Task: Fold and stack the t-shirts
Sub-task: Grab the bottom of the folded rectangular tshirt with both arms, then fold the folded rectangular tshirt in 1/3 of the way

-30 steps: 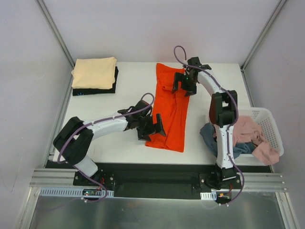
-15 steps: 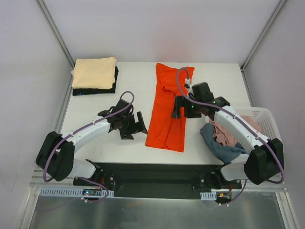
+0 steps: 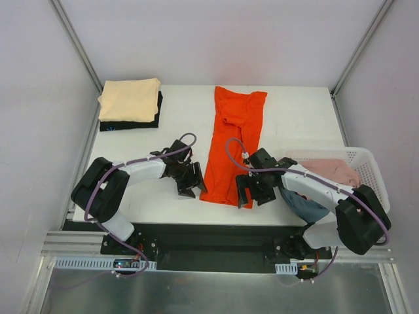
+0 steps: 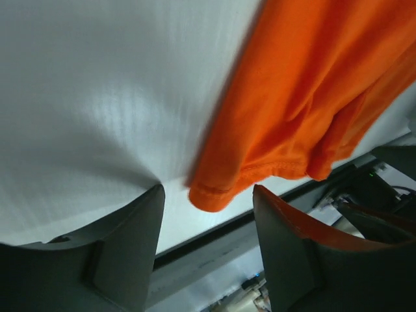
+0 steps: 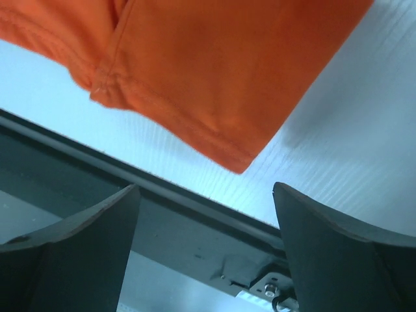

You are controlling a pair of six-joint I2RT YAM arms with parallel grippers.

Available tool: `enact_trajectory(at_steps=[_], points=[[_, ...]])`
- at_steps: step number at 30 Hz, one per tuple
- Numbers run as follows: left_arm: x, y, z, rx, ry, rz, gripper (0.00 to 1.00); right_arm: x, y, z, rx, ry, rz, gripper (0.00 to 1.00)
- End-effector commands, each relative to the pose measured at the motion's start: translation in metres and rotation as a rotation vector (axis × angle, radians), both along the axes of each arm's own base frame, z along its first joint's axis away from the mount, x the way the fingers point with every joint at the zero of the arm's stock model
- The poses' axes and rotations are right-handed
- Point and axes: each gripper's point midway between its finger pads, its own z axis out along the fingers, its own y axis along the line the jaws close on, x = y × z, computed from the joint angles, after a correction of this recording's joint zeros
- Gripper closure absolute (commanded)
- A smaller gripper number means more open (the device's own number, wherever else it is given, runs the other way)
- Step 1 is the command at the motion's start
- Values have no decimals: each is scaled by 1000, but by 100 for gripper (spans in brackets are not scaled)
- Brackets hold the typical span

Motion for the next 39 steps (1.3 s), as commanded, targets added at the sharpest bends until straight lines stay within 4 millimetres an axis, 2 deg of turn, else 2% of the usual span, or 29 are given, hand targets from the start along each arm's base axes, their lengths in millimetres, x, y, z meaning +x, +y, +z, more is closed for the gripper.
enact_trajectory(at_steps=[1, 2, 3, 4, 5, 6, 9, 13, 14, 16, 17, 18, 21, 26, 31, 33, 36, 37, 39], points=[[-4, -15, -8, -25, 46, -38, 47, 10, 3, -16, -39, -2, -21, 16], [-6, -15, -12, -16, 59, -38, 58, 10, 2, -20, -53, 8, -21, 18], [-10, -16, -14, -12, 66, -44, 62, 10, 2, -26, -64, 20, -26, 28], [-11, -14, -16, -6, 74, -41, 66, 10, 2, -29, -67, 28, -28, 33], [-14, -12, -19, 5, 82, -31, 76, 8, 4, -32, -64, 40, -29, 38], [-15, -10, -21, 10, 84, -27, 80, 7, 3, -33, -63, 46, -31, 44], [-20, -5, -24, 24, 95, -11, 100, 4, 0, -38, -76, 56, -36, 53], [-28, -2, -26, 29, 112, -3, 100, -5, -2, -41, -71, 86, -41, 65], [-29, -1, -26, 29, 116, 1, 100, -7, -2, -40, -62, 87, -40, 72], [-34, 1, -24, 30, 117, 10, 100, -13, -2, -40, -51, 99, -39, 80], [-34, 2, -23, 32, 113, 19, 100, -15, 1, -39, -33, 99, -34, 93], [-37, 2, -23, 32, 116, 21, 100, -18, 3, -39, -16, 110, -34, 97], [-44, 2, -16, 14, 109, 24, 100, -37, 14, -36, 44, 147, 7, 99], [-69, 11, -2, -36, 92, 18, 100, -72, 26, -18, 100, 163, 92, 99], [-88, 23, 19, -79, 60, 6, 100, -91, 29, 2, 159, 161, 165, 99], [-89, 26, 28, -86, 34, 5, 100, -88, 35, 16, 197, 134, 183, 99], [-79, 25, 40, -84, -28, 9, 100, -77, 37, 34, 206, 61, 230, 99], [-73, 22, 49, -89, -61, 4, 100, -67, 37, 45, 180, 18, 226, 99], [-58, 22, 56, -64, -116, 16, 100, -53, 36, 52, 161, -36, 246, 99]])
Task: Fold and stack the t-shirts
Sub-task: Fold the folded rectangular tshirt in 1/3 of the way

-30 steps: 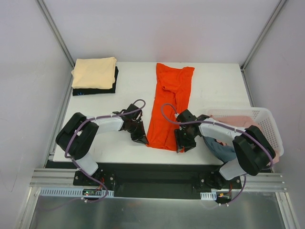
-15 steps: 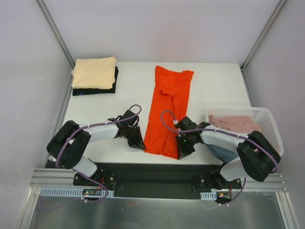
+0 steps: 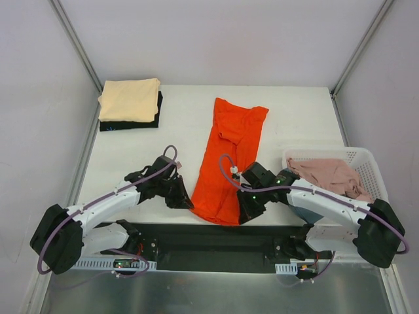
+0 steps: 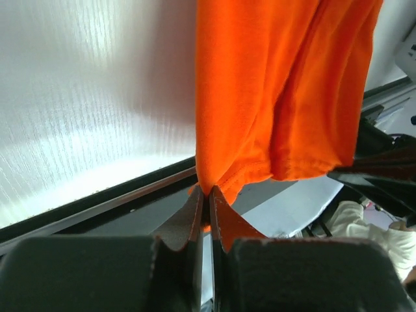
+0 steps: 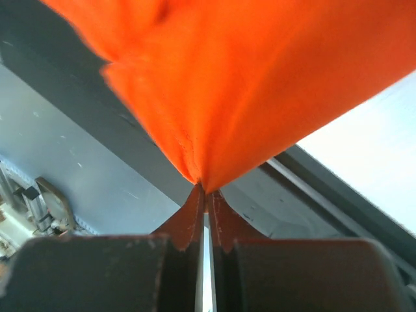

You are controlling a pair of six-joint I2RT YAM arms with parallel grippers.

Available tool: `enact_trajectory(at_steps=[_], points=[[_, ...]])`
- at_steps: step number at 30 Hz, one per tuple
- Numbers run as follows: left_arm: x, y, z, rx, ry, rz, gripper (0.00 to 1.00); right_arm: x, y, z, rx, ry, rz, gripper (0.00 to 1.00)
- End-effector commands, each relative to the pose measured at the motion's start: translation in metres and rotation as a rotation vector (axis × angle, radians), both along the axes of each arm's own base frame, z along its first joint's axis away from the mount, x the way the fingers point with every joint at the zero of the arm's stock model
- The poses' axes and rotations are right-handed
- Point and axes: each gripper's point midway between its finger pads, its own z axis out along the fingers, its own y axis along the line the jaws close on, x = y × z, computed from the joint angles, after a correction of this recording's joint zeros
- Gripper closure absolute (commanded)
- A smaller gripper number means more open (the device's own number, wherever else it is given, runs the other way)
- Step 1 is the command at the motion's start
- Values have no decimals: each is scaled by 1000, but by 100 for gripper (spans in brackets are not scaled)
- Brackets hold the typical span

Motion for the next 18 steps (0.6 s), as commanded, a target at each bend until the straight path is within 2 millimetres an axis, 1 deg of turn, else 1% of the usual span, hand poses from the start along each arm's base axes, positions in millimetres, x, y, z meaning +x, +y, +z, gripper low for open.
enact_trajectory(at_steps=[1, 2, 3, 4, 5, 6, 7, 8, 9, 11, 12, 14, 15, 17, 18], points=[[33, -5, 31, 38, -144, 11, 100, 37, 4, 36, -3, -167, 36, 99], [42, -6, 36, 48, -170, 21, 100, 50, 0, 37, -23, -191, 3, 99], [58, -8, 44, 67, -209, 44, 100, 58, -3, 38, -35, -212, -2, 99], [69, -8, 48, 76, -227, 59, 100, 68, -6, 36, -60, -230, -23, 99], [78, -8, 51, 85, -240, 75, 100, 83, -6, 44, -57, -265, -50, 99], [91, -13, 58, 87, -248, 86, 100, 91, -7, 47, -61, -288, -56, 99], [102, -13, 61, 91, -262, 96, 100, 100, -9, 49, -76, -317, -57, 99], [110, -16, 65, 90, -270, 97, 100, 112, -10, 57, -66, -341, -80, 99], [123, -22, 71, 89, -286, 92, 100, 118, -9, 58, -66, -342, -87, 99], [139, -26, 78, 85, -300, 91, 100, 132, -12, 63, -63, -350, -118, 99], [152, -32, 83, 77, -314, 81, 100, 136, -14, 61, -72, -342, -130, 99], [167, -34, 86, 71, -317, 81, 100, 150, -22, 61, -94, -359, -149, 99], [178, -39, 87, 69, -318, 75, 100, 159, -22, 63, -94, -363, -161, 99], [189, -44, 89, 44, -306, 65, 100, 174, -28, 66, -98, -373, -198, 99], [201, -46, 87, 39, -300, 64, 100, 184, -27, 69, -96, -379, -207, 99]])
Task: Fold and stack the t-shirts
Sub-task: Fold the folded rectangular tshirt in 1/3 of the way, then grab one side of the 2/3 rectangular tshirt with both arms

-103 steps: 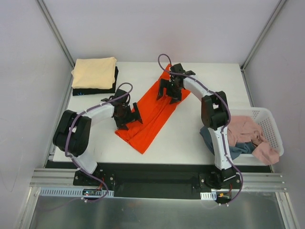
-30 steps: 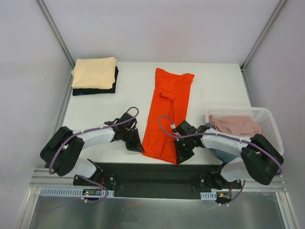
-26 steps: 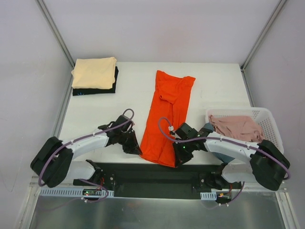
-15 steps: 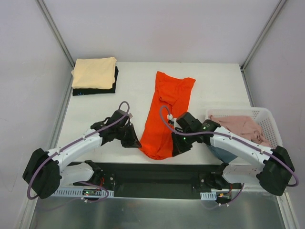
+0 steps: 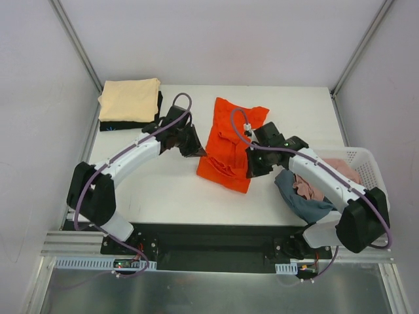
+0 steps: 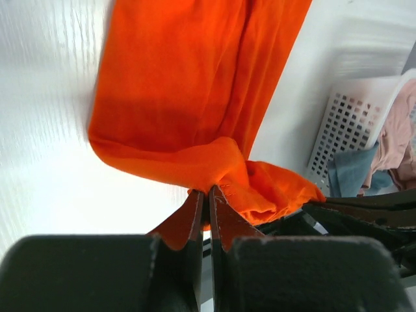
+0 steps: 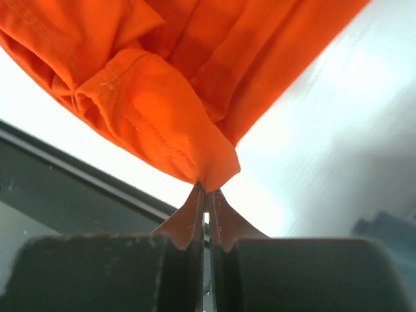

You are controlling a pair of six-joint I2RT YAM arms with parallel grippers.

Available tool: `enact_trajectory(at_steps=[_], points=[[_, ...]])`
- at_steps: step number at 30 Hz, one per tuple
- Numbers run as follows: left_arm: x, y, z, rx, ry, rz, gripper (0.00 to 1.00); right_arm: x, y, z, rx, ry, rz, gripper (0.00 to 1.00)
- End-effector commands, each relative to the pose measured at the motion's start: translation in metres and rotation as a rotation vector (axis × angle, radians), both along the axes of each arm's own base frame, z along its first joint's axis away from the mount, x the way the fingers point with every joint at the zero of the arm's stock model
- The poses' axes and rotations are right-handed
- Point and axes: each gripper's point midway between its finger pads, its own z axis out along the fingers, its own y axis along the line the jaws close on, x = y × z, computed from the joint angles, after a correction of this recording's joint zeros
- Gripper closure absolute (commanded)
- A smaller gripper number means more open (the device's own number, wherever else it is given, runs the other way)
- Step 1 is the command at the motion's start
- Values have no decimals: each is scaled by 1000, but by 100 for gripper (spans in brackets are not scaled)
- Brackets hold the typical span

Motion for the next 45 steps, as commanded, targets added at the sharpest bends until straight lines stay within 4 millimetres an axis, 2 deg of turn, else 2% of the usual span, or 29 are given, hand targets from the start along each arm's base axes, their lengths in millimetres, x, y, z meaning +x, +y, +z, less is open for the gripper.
enact_trajectory(at_steps=[1, 7, 13, 14, 15, 17, 21, 23, 24, 26, 27, 28, 29, 30, 31, 33, 34, 36, 37, 38, 40, 41, 43, 44, 45], points=[[37, -8, 10, -29, -30, -40, 100, 40, -12, 15, -15, -60, -44, 99], [76, -20, 3, -59, -13, -56, 100, 81, -13, 16, 4, -52, -76, 99], [107, -25, -11, -84, 10, -59, 100, 108, -22, -2, 13, 16, -99, 99], [110, -26, -21, -81, 30, -63, 100, 114, -22, 0, 23, 11, -105, 99], [116, -27, -18, -89, 21, -64, 100, 117, -22, -5, 24, 23, -109, 99], [125, -30, -25, -92, 28, -69, 99, 126, -25, -5, 30, 17, -116, 99], [135, -32, -39, -102, 54, -69, 97, 142, -27, -18, 24, 45, -124, 99], [141, -31, -47, -102, 66, -65, 92, 147, -28, -26, 13, 57, -129, 98], [143, -31, -48, -105, 67, -65, 87, 153, -31, -24, -3, 44, -139, 92], [144, -34, -45, -143, 82, -80, 59, 161, -36, -30, -31, 47, -158, 75], [145, -32, -43, -155, 89, -77, 47, 163, -38, -25, -44, 46, -165, 62], [143, -32, -40, -162, 89, -79, 39, 163, -39, -24, -48, 51, -165, 52], [139, -27, -34, -149, 74, -70, 22, 162, -39, -23, -44, 53, -163, 42], [136, -24, -31, -136, 64, -63, 13, 160, -35, -18, -20, 51, -148, 18], [133, -19, -27, -119, 49, -54, 1, 153, -34, -20, -15, 61, -143, 3], [122, -6, -18, -76, 12, -36, 1, 148, -28, -9, 29, 27, -122, 3], [116, -2, -15, -67, 3, -33, 1, 136, -24, -14, 31, 43, -101, 4], [98, 9, -9, -47, -11, -25, 1, 126, -16, -9, 53, 18, -71, 4], [90, 13, -9, -41, -7, -23, 1, 116, -5, -10, 60, 25, -40, 4], [76, 20, -12, -29, 0, -22, 1, 108, -2, -15, 64, 31, -32, 3], [62, 29, -19, -7, 18, -6, 1, 95, 11, -20, 69, 48, -11, 3], [49, 34, -26, 5, 38, -4, 1, 88, 13, -25, 67, 56, -16, 4], [37, 40, -35, 17, 61, 2, 1, 78, 16, -29, 69, 69, -17, 4], [27, 43, -43, 23, 86, 3, 1, 76, 19, -25, 83, 59, -40, 4], [23, 44, -46, 22, 96, 4, 1, 66, 14, -36, 66, 85, -54, 3]])
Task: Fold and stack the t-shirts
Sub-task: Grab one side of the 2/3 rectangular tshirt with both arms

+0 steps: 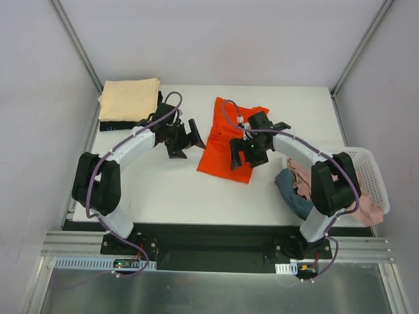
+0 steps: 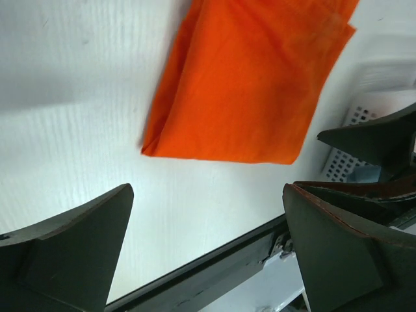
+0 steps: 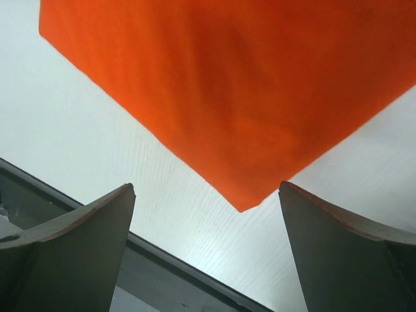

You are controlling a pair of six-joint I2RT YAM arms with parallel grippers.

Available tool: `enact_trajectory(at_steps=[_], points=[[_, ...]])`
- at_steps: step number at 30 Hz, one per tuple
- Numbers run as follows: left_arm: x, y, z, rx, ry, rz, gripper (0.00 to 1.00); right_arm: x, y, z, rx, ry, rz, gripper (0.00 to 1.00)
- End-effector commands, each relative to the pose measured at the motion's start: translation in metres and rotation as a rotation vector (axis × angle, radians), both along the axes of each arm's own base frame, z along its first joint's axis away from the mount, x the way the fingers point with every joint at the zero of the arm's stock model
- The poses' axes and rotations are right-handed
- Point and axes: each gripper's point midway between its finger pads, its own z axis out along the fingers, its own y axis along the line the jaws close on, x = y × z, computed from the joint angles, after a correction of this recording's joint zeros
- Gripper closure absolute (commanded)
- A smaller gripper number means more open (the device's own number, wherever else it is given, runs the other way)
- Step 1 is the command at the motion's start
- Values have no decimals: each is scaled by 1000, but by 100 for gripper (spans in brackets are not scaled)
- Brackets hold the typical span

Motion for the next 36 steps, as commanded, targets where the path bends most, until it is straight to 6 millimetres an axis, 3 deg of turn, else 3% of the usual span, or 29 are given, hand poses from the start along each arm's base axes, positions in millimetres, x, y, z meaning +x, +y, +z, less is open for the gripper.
enact_trajectory(at_steps=[1, 6, 10, 11, 16, 19, 27, 29, 31, 34, 35, 36], points=[[-25, 15, -27, 50, 53, 7, 1, -16, 2, 4, 49, -15, -61, 4], [-36, 11, -47, 28, 103, -2, 3, -43, -7, -9, 63, 31, -123, 4], [-33, 8, -63, 41, 140, 2, 13, -63, -13, -27, 52, 92, -137, 2], [-31, 7, -71, 47, 160, 9, 19, -63, -14, -29, 51, 92, -143, 1], [-24, -1, -84, 40, 197, -3, 37, -58, -17, -34, 25, 86, -167, 16], [-22, -3, -93, 49, 216, 1, 51, -54, -16, -42, 12, 93, -172, 29], [-27, -10, -107, 47, 251, -9, 73, -50, -23, -58, -48, 105, -192, 50], [-29, -11, -109, 48, 259, -14, 76, -50, -21, -62, -44, 118, -194, 60], [-30, -13, -111, 53, 261, -19, 78, -51, -20, -68, -40, 132, -198, 63], [-29, -13, -114, 57, 266, -16, 89, -48, -19, -74, -48, 133, -202, 68], [-28, -14, -114, 54, 268, -18, 100, -47, -19, -75, -47, 131, -200, 77], [-28, -15, -115, 50, 272, -19, 100, -46, -18, -76, -47, 129, -199, 85]])
